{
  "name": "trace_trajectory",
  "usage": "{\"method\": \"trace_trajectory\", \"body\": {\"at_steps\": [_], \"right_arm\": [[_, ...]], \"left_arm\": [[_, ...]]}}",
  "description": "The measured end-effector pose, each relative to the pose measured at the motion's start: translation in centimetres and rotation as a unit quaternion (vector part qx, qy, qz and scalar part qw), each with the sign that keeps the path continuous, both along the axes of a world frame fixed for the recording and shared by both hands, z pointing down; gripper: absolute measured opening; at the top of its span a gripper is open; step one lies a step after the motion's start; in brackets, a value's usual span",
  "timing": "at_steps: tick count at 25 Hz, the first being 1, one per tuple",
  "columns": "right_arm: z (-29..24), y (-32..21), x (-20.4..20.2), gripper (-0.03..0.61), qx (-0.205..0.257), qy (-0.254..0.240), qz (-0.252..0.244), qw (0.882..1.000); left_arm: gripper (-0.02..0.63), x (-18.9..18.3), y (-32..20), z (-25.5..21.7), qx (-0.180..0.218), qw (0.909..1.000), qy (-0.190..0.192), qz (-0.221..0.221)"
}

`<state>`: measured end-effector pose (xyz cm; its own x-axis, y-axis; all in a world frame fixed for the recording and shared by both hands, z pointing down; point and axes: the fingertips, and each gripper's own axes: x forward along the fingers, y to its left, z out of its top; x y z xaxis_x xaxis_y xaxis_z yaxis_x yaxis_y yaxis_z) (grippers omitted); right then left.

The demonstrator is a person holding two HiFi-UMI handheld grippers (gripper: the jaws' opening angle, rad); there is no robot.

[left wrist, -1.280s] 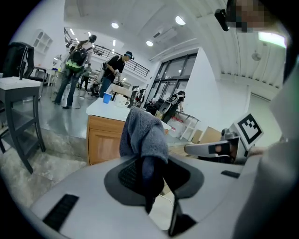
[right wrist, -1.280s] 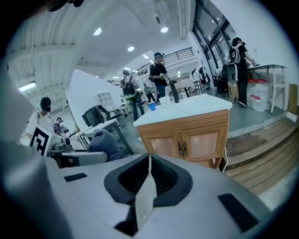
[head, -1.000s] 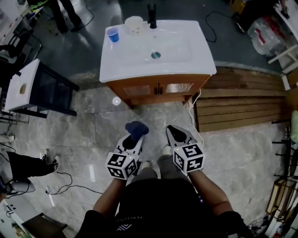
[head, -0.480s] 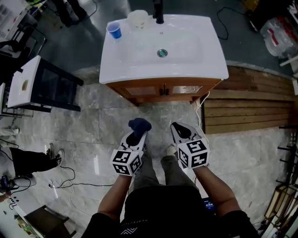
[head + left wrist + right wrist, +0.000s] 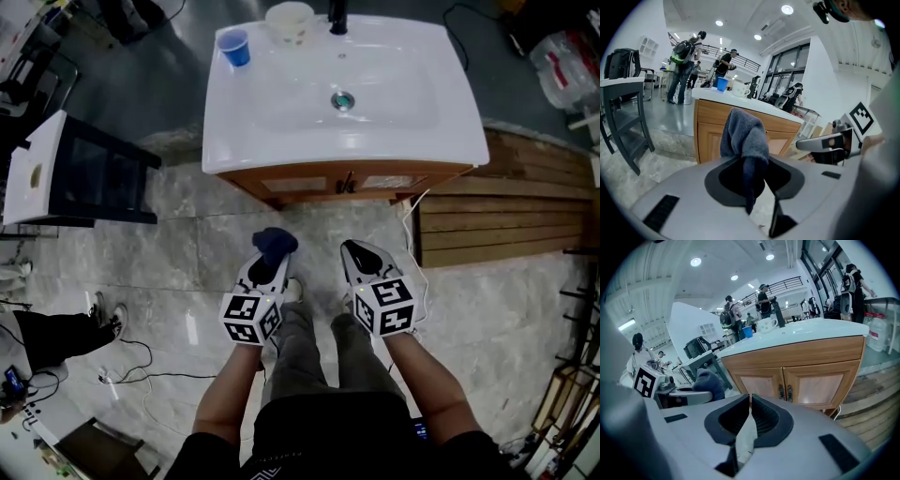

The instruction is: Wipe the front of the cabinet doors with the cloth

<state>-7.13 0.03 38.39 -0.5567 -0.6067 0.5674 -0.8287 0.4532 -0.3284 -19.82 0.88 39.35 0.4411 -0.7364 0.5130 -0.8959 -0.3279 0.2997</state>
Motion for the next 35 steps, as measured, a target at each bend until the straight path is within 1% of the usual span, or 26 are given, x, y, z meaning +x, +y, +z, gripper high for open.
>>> {"method": "trace_trajectory", "body": {"at_steps": [4,7,10,15,19,23,28,32,35], "right_arm": [[1.5,-1.9,-2.1,0.041,-0.005,-0.001,0.008,1.000],[2.4,-3.2,-3.7,0.041,-0.009,0.000,0.013,1.000],[3.4,-4.6,-5.2,0.041,-0.012,0.002,0.013,1.000],[4.8,-6.4,-7.1,0.041,-0.018,0.002,0.024,1.000],[5.4,-6.9,-8.2,0.041,-0.022,-0.002,0.034,0.999],[6.0,-7.3,-8.5,0.041,-0.027,-0.006,0.040,0.999],[6.1,-7.4,-8.1,0.041,-0.027,-0.013,0.043,0.999],[6.5,-7.2,-6.9,0.041,-0.033,-0.017,0.049,0.998],[6.7,-7.0,-5.5,0.041,-0.034,-0.018,0.055,0.998]], "left_arm": [[0.101,-2.4,-1.6,1.9,-0.007,0.9999,-0.008,-0.003],[0.101,-4.1,-2.7,3.1,-0.016,0.9998,-0.008,-0.010],[0.101,-5.5,-4.1,4.4,-0.021,0.9997,-0.012,-0.007],[0.101,-7.9,-7.2,6.9,-0.026,0.9993,-0.028,-0.002],[0.101,-9.0,-9.3,8.3,-0.021,0.9989,-0.041,0.002],[0.101,-9.6,-10.8,9.4,-0.021,0.9984,-0.052,0.001],[0.101,-9.6,-12.1,10.1,-0.018,0.9985,-0.052,-0.009],[0.101,-8.5,-12.8,10.1,-0.012,0.9985,-0.054,-0.005],[0.101,-6.8,-13.0,10.0,-0.006,0.9986,-0.053,0.002]]}}
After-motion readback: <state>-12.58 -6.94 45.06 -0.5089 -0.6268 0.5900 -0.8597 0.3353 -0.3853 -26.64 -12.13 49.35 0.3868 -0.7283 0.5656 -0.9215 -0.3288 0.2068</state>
